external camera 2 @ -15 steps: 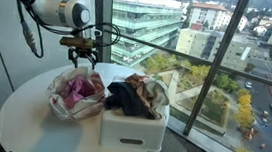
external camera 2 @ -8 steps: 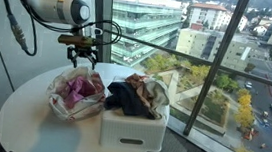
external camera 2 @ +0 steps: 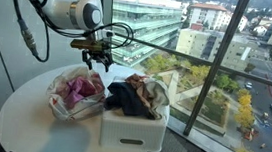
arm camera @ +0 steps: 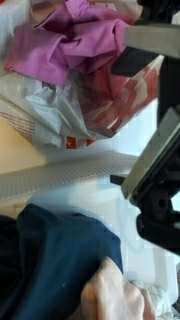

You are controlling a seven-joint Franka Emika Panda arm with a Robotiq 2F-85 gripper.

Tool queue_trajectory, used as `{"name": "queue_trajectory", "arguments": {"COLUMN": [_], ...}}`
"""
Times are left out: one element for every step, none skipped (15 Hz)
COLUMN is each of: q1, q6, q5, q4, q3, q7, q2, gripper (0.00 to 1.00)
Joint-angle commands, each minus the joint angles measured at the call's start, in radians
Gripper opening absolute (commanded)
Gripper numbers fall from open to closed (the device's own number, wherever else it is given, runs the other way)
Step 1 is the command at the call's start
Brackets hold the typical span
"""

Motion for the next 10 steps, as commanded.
{"name": "queue_trajectory", "arguments": {"q1": [-0.041, -0.048, -0.053, -0.053, -0.055, -0.050, -0.041, -0.032, -0.023, -0.016], "q6": [0.077, 0.096, 0.113, 0.121, 0.113, 0.121, 0.144, 0.171, 0.184, 0.187], "q5": [-0.007, -0.012, -0.022, -0.027, -0.021, -0.040, -0.073, -0.129, -0.187, -0.237], "q4": [-0.010, -0.014, -0.015, -0.019, -0.023, -0.036, -0.044, -0.050, -0.052, -0.050], "q3": [-0.058, -0.075, -0.093, -0.106, -0.113, -0.122, -0.133, -0.149, -0.165, -0.180], "q7": [0.088, 0.120, 0.159, 0.205, 0.230, 0.260, 0.303, 0.356, 0.415, 0.474], "q2": [-0.027, -0.030, -0.031, -0.034, -0.039, -0.046, -0.049, -0.050, -0.047, -0.042], "gripper": [1.00, 1.00, 1.00, 1.00, 1.00, 1.00, 1.00, 1.00, 1.00, 1.00]}}
